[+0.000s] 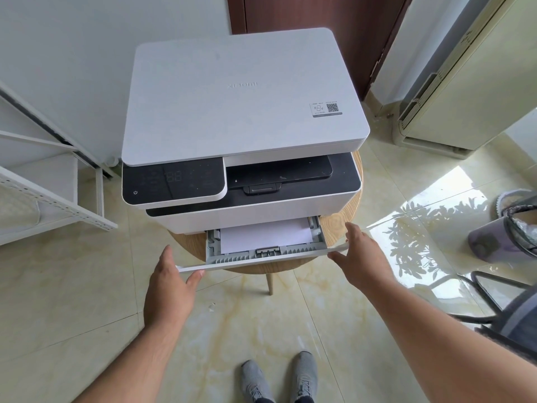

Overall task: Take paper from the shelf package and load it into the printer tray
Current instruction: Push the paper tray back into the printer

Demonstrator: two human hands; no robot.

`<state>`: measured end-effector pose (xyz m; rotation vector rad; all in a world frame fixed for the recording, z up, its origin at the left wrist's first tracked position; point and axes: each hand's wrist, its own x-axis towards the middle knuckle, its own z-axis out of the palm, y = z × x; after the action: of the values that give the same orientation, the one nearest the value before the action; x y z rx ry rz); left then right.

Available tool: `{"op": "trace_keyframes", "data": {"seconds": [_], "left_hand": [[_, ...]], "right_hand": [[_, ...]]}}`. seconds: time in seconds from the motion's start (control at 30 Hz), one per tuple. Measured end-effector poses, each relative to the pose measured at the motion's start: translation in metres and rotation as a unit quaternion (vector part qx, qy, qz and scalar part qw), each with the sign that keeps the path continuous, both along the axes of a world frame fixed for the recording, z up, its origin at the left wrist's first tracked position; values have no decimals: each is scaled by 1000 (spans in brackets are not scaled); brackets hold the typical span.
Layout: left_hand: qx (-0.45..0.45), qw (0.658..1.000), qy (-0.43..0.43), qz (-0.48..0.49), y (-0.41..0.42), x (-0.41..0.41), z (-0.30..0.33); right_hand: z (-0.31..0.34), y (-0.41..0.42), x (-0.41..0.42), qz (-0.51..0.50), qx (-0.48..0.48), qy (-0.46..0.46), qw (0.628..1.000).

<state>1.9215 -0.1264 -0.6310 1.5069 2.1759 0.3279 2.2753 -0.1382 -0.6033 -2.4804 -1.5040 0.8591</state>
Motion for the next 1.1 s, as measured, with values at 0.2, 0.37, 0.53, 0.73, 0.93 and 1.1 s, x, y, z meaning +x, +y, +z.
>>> {"op": "trace_keyframes", "data": {"seconds": [0.2, 0.37, 0.53, 0.73, 0.93, 1.1], "left_hand": [[4, 1000, 0, 0, 5, 0, 0], [7, 1000, -4, 2, 11, 0, -1], [13, 1000, -4, -2, 18, 1, -3], [17, 1000, 1, -4, 27, 0, -4], [22, 1000, 3, -1, 33, 2, -4], [27, 1000, -5, 8, 38, 4, -3]], "right_hand": [[1, 4, -1, -6, 5, 0, 1000], [4, 10, -3, -1, 13, -8, 1000], [5, 16, -3, -5, 13, -7, 1000], [7, 24, -4, -11, 14, -1, 1000], [10, 30, -6, -17, 22, 11, 1000], [12, 34, -5, -26, 25, 19, 999]]}}
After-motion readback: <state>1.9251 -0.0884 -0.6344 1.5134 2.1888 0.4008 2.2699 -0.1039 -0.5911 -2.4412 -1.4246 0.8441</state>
